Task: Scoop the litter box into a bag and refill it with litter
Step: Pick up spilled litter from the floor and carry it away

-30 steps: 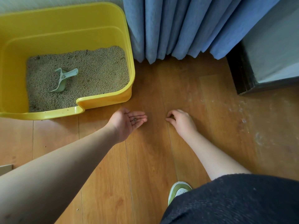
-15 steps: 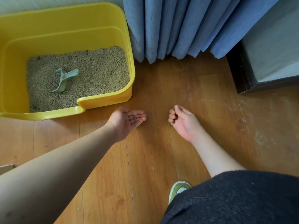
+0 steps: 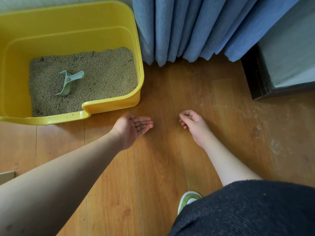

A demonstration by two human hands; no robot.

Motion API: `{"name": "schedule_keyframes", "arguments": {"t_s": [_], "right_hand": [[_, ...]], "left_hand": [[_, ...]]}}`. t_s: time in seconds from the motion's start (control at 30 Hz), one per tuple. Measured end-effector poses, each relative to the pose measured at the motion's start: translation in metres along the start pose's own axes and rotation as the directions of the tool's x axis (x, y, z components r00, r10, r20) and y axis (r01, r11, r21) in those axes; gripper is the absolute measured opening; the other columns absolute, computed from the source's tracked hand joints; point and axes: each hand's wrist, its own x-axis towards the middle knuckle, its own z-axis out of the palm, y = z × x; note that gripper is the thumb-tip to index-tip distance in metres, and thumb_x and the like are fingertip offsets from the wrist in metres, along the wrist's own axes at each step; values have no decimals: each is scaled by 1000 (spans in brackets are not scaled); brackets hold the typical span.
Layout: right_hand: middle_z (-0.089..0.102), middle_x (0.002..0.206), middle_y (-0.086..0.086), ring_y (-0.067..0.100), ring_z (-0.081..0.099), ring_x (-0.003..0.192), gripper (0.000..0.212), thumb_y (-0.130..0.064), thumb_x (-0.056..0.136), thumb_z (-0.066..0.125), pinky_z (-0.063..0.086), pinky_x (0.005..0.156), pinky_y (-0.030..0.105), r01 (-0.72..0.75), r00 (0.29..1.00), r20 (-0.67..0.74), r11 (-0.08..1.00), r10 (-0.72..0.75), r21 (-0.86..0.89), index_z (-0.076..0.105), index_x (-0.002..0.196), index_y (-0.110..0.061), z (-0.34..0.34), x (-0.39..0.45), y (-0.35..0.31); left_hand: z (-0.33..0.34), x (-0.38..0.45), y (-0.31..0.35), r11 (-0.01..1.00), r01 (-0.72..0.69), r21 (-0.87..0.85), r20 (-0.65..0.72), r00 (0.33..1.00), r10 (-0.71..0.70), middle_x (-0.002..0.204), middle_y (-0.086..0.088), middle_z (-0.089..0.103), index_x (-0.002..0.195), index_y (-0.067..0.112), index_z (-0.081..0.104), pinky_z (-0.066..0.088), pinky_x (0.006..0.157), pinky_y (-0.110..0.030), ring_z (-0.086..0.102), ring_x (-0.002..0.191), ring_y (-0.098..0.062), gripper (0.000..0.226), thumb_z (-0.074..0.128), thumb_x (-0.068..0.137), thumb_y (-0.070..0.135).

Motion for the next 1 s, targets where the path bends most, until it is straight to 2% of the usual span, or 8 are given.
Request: {"name": "schedule_keyframes", "arguments": {"t_s": [0.07, 0.13, 0.5, 0.6, 0.67, 0.77, 0.87, 1.0], "right_hand": [[59, 79, -4, 10, 54, 71, 11, -30, 91, 61, 43, 63, 24, 123, 988, -22, 872, -151, -473, 61, 97, -21, 0, 6, 5], [53, 73, -5, 12, 51, 69, 17, -32, 88, 64, 39, 59, 24, 213, 968, 44, 723, -246, -657, 60, 100, -22, 3, 10, 9], [50, 88, -3, 17, 52, 80, 16, -27, 88, 66, 37, 68, 26, 221, 950, 4, 664, -312, -715, 65, 90, -11, 17, 17, 15], [56, 88, -7, 9, 52, 78, 16, -33, 92, 60, 39, 68, 22, 124, 981, -65, 853, -181, -507, 62, 96, -17, 13, 15, 6], [60, 86, -5, 10, 53, 77, 12, -27, 95, 57, 44, 74, 23, 13, 999, -37, 998, -15, -59, 61, 96, -16, 9, 10, 0], [62, 85, 2, 11, 56, 79, 7, -7, 94, 54, 48, 78, 25, -118, 992, 95, 890, 85, 441, 61, 95, -10, 4, 6, -5], [64, 85, 4, 10, 59, 76, 17, 3, 95, 47, 47, 71, 22, -162, 983, 162, 850, 92, 501, 61, 100, -7, 5, 4, -10], [53, 73, 2, 11, 44, 66, 24, -4, 96, 38, 32, 57, 23, -158, 987, 82, 853, 135, 497, 62, 90, -6, 13, 11, -17]], "left_hand": [[-1, 1, 0, 1000, -2, 1, -1, 1000, 2, 100, -26, 71, 101, -10, 65, 56, 80, -30, 71, 91, -30, 51, 22, 97, 18], [-2, 1, 1, 1000, -4, 3, -4, 1000, 4, 102, -26, 71, 102, -10, 65, 57, 78, -30, 71, 91, -30, 51, 22, 97, 18], [-8, 4, 2, 1000, 2, -10, -20, 1000, -2, 101, -27, 71, 101, -10, 65, 55, 78, -31, 72, 91, -31, 51, 23, 97, 19], [-6, 4, 3, 1000, 6, -5, -17, 1000, -6, 100, -26, 71, 100, -9, 65, 55, 76, -30, 72, 89, -30, 52, 22, 97, 18], [-5, 3, 3, 1000, 8, -3, -21, 1000, -8, 99, -26, 71, 101, -9, 65, 55, 76, -30, 71, 90, -30, 52, 21, 97, 18], [-4, 2, 4, 1000, 9, -3, -21, 1000, -9, 99, -26, 71, 101, -9, 65, 55, 77, -30, 71, 90, -30, 52, 21, 97, 18], [-4, 2, 4, 1000, 7, 1, -19, 1000, -7, 99, -25, 71, 100, -9, 65, 58, 74, -29, 72, 88, -29, 52, 21, 98, 19], [-2, -1, 7, 1000, -5, 7, -19, 1000, 5, 99, -26, 71, 100, -9, 65, 56, 79, -30, 71, 91, -30, 52, 22, 98, 19]]}}
